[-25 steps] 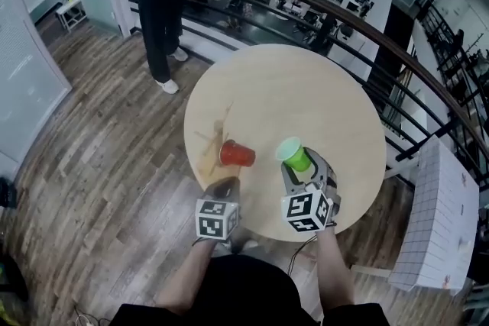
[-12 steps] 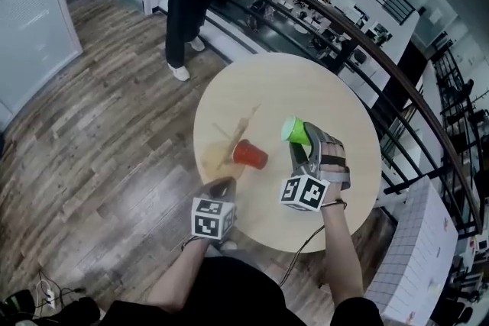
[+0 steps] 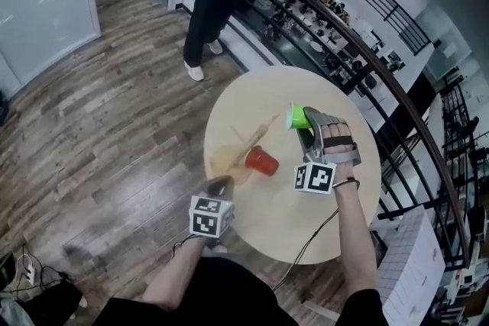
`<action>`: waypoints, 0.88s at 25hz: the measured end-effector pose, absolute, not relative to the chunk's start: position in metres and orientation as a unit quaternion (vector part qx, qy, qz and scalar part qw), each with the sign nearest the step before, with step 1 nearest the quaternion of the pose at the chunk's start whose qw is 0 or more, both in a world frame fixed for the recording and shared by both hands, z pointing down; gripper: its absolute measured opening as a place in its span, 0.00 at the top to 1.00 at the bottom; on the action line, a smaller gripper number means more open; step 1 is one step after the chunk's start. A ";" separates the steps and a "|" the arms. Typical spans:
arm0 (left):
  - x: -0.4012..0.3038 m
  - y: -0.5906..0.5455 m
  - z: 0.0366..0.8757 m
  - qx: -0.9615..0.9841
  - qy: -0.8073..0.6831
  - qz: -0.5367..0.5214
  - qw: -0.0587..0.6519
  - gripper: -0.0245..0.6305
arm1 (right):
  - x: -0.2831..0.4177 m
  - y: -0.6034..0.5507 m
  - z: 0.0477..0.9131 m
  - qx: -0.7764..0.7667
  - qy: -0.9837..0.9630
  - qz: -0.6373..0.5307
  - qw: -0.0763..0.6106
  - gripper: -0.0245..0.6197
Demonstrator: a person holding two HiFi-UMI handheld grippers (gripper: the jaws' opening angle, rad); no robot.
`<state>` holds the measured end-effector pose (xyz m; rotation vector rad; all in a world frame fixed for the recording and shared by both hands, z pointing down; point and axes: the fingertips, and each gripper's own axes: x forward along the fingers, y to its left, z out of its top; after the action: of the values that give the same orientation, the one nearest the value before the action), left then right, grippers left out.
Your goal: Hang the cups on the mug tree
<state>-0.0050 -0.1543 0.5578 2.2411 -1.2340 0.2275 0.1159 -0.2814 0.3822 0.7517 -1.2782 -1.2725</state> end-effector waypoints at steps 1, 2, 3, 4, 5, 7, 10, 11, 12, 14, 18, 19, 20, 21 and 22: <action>-0.005 -0.153 0.557 0.837 -0.461 0.084 0.282 0.94 | 0.110 -0.280 0.383 0.307 -0.540 -0.549 0.559 0.55; -0.004 -0.152 0.556 0.837 -0.461 0.083 0.282 0.94 | 0.104 -0.279 0.384 0.294 -0.538 -0.558 0.559 0.55; -0.004 -0.151 0.555 0.837 -0.461 0.083 0.282 0.94 | 0.098 -0.277 0.386 0.282 -0.538 -0.565 0.558 0.55; -0.005 -0.151 0.554 0.837 -0.461 0.083 0.281 0.94 | 0.093 -0.276 0.387 0.273 -0.539 -0.572 0.555 0.55; -0.006 -0.151 0.553 0.837 -0.462 0.082 0.281 0.94 | 0.088 -0.274 0.388 0.265 -0.540 -0.578 0.552 0.55; -0.008 -0.154 0.553 0.836 -0.466 0.078 0.279 0.94 | 0.082 -0.271 0.391 0.250 -0.538 -0.592 0.546 0.55; -0.012 -0.158 0.556 0.834 -0.471 0.072 0.280 0.94 | 0.075 -0.268 0.397 0.229 -0.530 -0.607 0.546 0.55; -0.013 -0.159 0.556 0.834 -0.471 0.071 0.280 0.94 | 0.072 -0.268 0.398 0.224 -0.527 -0.611 0.547 0.55; -0.014 -0.160 0.556 0.834 -0.471 0.070 0.279 0.94 | 0.070 -0.268 0.399 0.220 -0.524 -0.613 0.549 0.55; -0.014 -0.161 0.554 0.835 -0.468 0.069 0.281 0.94 | 0.066 -0.268 0.402 0.215 -0.525 -0.613 0.550 0.55; -0.013 -0.160 0.554 0.833 -0.465 0.071 0.290 0.94 | 0.060 -0.265 0.407 0.214 -0.538 -0.608 0.544 0.54; -0.013 -0.162 0.554 0.832 -0.467 0.070 0.291 0.94 | 0.059 -0.264 0.408 0.213 -0.543 -0.606 0.541 0.55; -0.013 -0.164 0.554 0.832 -0.469 0.068 0.289 0.94 | 0.057 -0.263 0.410 0.213 -0.549 -0.604 0.537 0.54; -0.013 -0.166 0.555 0.831 -0.471 0.066 0.287 0.94 | 0.056 -0.262 0.412 0.212 -0.554 -0.602 0.534 0.54; -0.013 -0.167 0.554 0.832 -0.473 0.064 0.284 0.94 | 0.055 -0.260 0.413 0.211 -0.558 -0.601 0.532 0.54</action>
<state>-0.0131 -0.1670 0.5545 2.2252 -1.2648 0.1707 0.0554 -0.2605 0.4132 0.5028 -1.3302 -1.4341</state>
